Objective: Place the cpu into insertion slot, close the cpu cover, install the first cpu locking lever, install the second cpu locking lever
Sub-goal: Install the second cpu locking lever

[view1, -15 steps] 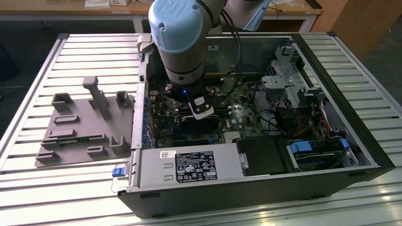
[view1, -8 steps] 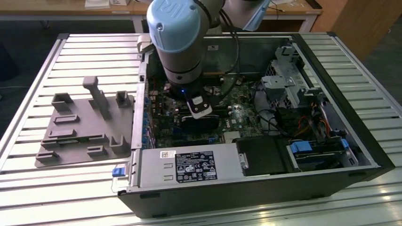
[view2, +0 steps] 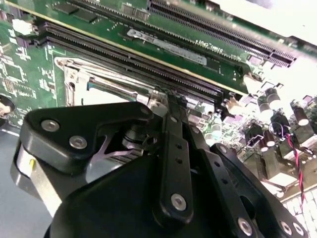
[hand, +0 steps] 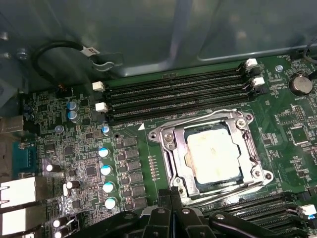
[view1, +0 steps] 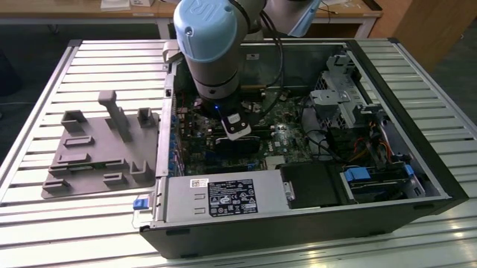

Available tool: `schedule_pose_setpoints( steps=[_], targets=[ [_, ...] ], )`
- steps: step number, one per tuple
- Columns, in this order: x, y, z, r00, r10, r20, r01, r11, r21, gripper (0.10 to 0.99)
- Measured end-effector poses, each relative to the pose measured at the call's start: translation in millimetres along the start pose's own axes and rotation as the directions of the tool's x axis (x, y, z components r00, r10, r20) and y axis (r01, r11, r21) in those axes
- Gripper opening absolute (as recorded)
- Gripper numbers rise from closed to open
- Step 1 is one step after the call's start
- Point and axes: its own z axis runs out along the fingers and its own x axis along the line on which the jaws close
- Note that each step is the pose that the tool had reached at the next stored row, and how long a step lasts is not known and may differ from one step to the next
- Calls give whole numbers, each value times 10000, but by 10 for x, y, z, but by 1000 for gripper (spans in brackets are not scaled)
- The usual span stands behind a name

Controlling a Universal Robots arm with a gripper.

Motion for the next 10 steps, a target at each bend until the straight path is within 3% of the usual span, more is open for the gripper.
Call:
schedule_pose_setpoints(
  steps=[8, 10],
  targets=[
    [-5, 26, -82, 10000, -1, 1, 1, 10000, 5, 102],
    [-7, 34, -106, 10000, -5, 10, 5, 10000, 47, 102]
  ],
)
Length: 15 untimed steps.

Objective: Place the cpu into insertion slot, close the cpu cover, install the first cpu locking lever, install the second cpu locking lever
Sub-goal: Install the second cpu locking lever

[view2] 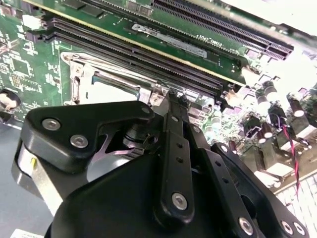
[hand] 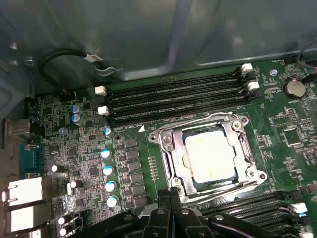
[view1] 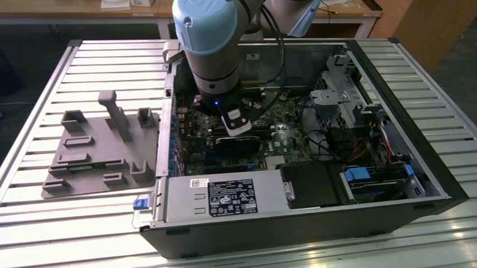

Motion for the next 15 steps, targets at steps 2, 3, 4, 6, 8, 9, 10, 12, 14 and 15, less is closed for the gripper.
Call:
schedule_pose_setpoints(
  steps=[2, 3, 4, 6, 8, 9, 10, 12, 14, 15],
  targets=[
    [-2, 10, -27, 10000, -10, 18, 10, 10000, 85, 102],
    [-3, 15, -43, 10000, -17, 29, 17, 9999, 142, 102],
    [-4, 21, -61, 10000, -24, 40, 23, 9998, 200, 102],
    [-6, 35, -100, 10000, -34, 62, 32, 9995, 313, 102],
    [-9, 50, -138, 10000, -41, 84, 38, 9991, 411, 102],
    [-10, 56, -153, 9999, -45, 95, 41, 9989, 463, 102],
    [-11, 61, -165, 9999, -51, 107, 45, 9986, 518, 102],
    [-13, 73, -195, 9999, -56, 127, 48, 9981, 619, 102],
    [-15, 86, -217, 9999, -56, 147, 45, 9975, 701, 102],
    [-17, 87, -217, 9999, -51, 151, 40, 9975, 712, 102]
  ],
)
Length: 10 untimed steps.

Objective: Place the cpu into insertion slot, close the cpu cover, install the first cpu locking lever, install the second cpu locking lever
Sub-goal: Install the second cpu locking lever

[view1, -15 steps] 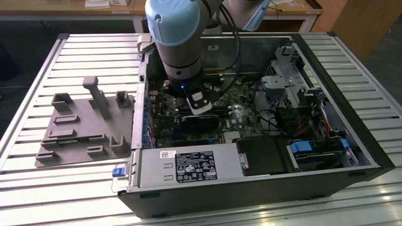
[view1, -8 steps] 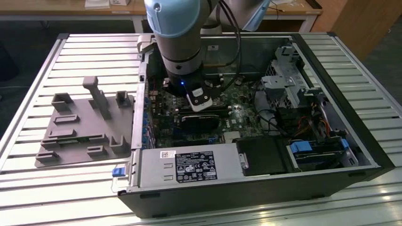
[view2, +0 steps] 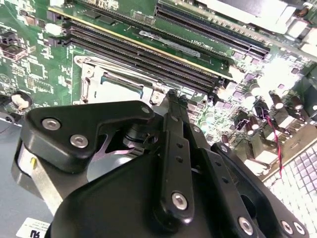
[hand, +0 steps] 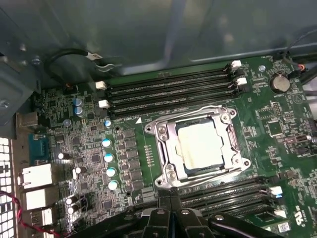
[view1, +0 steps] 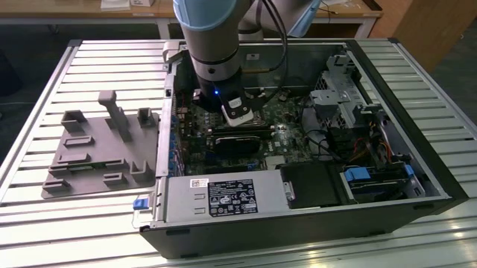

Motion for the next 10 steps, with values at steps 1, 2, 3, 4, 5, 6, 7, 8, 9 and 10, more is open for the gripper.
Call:
schedule_pose_setpoints(
  steps=[1, 2, 3, 4, 5, 6, 7, 8, 9, 10],
  targets=[
    [-5, 1, 1, 10000, 14, 4, -14, 10000, 2, 102],
    [-12, 3, 1, 10000, 26, 6, -26, 10000, 3, 102],
    [-24, 6, 3, 10000, 36, 8, -36, 10000, 5, 102],
    [-41, 9, 5, 10000, 44, 10, -44, 10000, 6, 102],
    [-62, 13, 8, 10000, 49, 11, -49, 10000, 6, 102],
    [-87, 18, 11, 10000, 51, 12, -51, 10000, 6, 102],
    [-113, 23, 14, 10000, 52, 12, -52, 10000, 6, 102],
    [-142, 29, 18, 10000, 52, 12, -52, 10000, 6, 102],
    [-170, 35, 21, 10000, 52, 11, -52, 10000, 6, 102],
    [-198, 41, 25, 10000, 53, 10, -53, 10000, 7, 102]
  ],
)
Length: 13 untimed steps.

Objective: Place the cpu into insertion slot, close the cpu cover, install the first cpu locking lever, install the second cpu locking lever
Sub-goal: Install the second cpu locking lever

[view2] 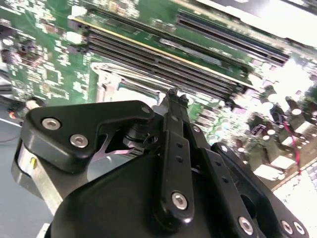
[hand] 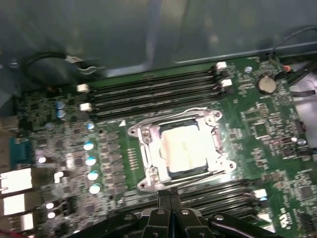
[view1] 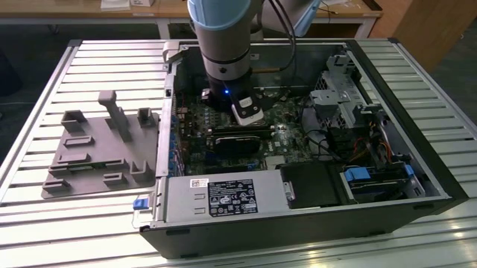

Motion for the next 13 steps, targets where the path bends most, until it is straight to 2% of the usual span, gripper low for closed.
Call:
schedule_pose_setpoints(
  steps=[6, 13],
  targets=[
    [-165, 38, 22, 10000, 2, -9, -2, 10000, 2, 102],
    [-227, 108, 44, 10000, 3, -15, -3, 10000, 23, 102]
  ],
)
